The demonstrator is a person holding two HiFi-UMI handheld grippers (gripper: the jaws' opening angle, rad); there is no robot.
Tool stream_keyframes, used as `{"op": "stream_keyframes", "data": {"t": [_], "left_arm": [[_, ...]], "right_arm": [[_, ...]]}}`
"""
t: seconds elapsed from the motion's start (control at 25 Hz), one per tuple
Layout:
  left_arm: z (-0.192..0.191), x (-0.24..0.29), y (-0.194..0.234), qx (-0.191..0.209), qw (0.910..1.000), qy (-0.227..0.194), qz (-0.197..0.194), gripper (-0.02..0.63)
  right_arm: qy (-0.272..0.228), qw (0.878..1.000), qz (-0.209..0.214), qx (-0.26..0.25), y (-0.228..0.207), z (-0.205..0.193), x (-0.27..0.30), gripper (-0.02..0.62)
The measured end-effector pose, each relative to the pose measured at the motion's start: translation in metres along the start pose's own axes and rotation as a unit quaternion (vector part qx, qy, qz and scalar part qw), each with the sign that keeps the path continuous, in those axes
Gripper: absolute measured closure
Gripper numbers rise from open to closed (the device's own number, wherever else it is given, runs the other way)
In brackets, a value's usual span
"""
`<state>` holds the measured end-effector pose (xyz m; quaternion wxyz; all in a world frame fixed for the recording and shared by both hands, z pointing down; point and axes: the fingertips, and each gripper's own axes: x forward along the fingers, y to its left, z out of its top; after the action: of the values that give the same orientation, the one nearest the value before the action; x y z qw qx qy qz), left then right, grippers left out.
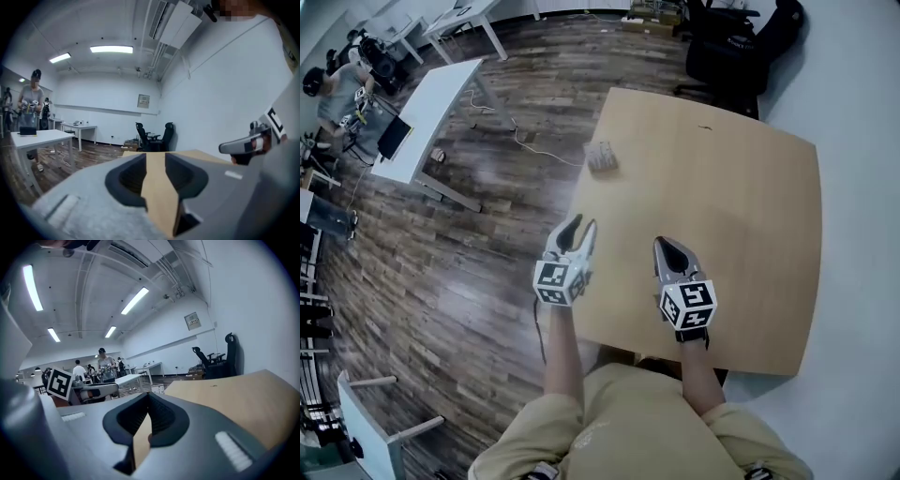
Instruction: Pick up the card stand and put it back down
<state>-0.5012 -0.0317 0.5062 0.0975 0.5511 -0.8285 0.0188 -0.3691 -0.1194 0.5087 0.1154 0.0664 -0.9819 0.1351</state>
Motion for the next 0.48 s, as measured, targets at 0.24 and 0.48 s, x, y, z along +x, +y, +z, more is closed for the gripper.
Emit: {"op": "stream_keyframes", "data": {"t": [0.24, 0.48], "left_arm": [[0.054, -0.070, -0.071, 0.005, 0.9986, -0.046, 0.026, 0.555], [0.061, -0.109, -0.119, -0.011, 0.9966, -0.072, 0.038, 0.601]], "right_arm": [[-0.045, 0.998, 0.007, -0.037, 0.030, 0.029, -0.062, 0.591], [-0.080, 0.995, 0.019, -0.063, 0.058, 0.049, -0.092, 0.591]]}}
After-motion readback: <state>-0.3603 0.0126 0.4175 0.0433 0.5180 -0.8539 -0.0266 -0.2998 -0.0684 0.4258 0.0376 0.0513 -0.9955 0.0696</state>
